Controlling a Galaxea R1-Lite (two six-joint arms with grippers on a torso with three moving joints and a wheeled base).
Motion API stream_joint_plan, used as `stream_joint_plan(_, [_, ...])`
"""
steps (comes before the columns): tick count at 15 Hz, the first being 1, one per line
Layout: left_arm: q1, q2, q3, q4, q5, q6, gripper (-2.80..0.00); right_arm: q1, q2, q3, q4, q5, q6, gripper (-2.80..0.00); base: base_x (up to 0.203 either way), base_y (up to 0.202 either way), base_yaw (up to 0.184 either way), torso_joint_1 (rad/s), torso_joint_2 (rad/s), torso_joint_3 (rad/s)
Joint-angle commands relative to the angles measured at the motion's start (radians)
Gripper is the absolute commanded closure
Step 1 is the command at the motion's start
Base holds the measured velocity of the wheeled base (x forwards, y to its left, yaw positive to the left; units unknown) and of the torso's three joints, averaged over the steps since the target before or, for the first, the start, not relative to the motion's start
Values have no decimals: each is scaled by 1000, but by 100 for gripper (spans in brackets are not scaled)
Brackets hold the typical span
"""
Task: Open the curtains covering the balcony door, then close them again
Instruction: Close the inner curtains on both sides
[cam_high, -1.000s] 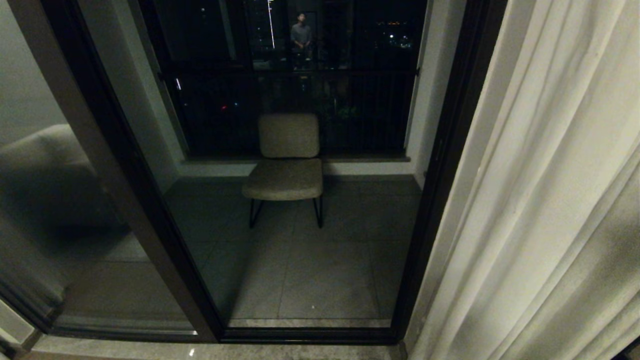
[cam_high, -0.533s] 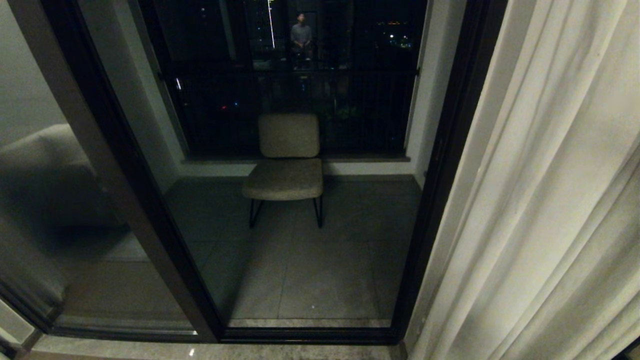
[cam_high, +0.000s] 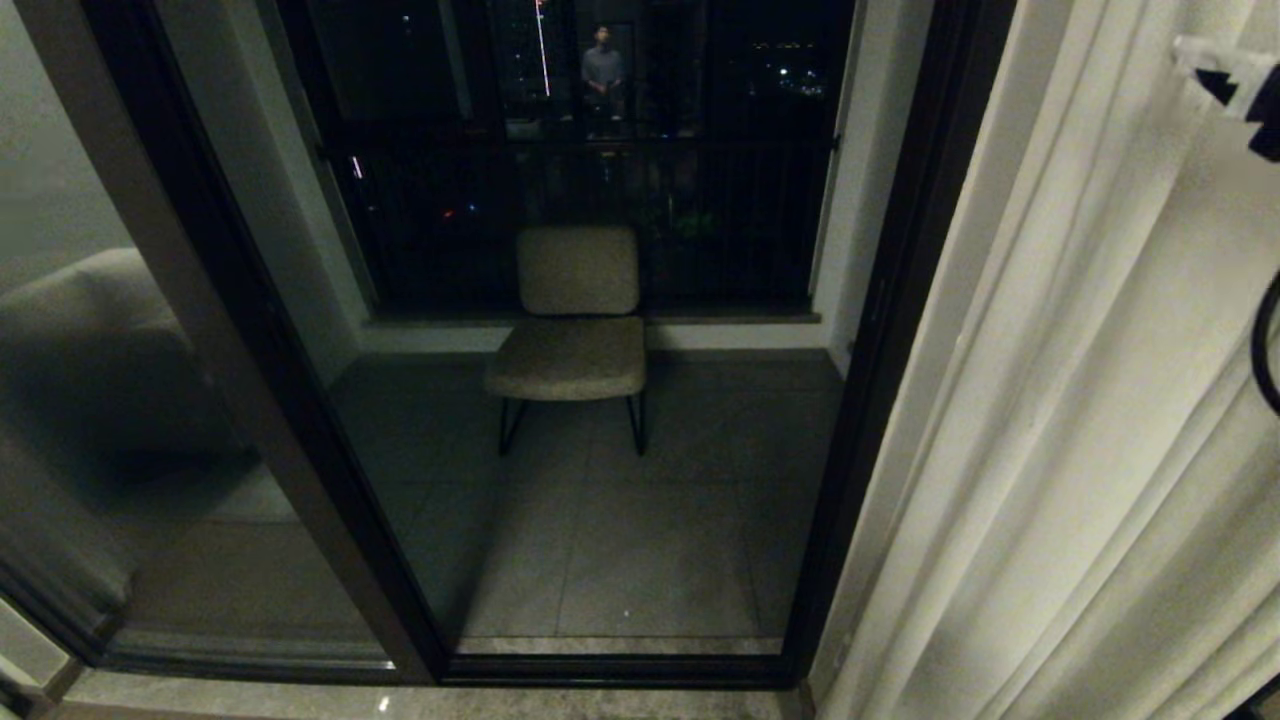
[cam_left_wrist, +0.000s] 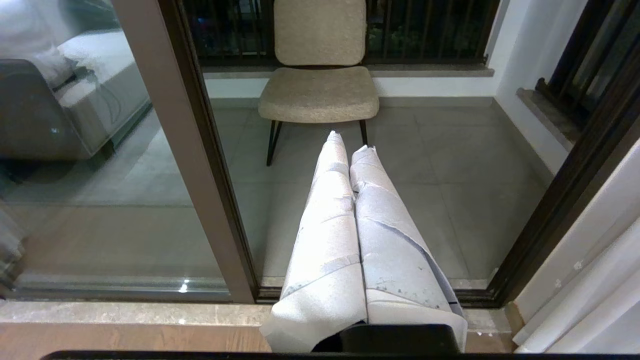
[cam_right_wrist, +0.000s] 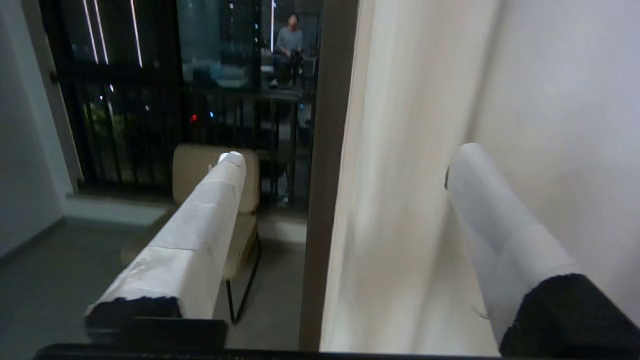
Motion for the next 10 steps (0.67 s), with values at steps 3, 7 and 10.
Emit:
stream_joint_plan(3, [0,0,0,0,1,0,0,-3,273,-259,-5,-1,21,-280,0,0,0,0,0,0])
stream_joint_plan(7, [0,0,0,0,0,-2,0,-34,406,-414,-2,-16,21,-280,0,0,0,0,0,0])
stream_joint_plan(10, [0,0,0,0,0,-2,0,-69,454,-479,7,-35,16,-280,0,0,0,0,0,0])
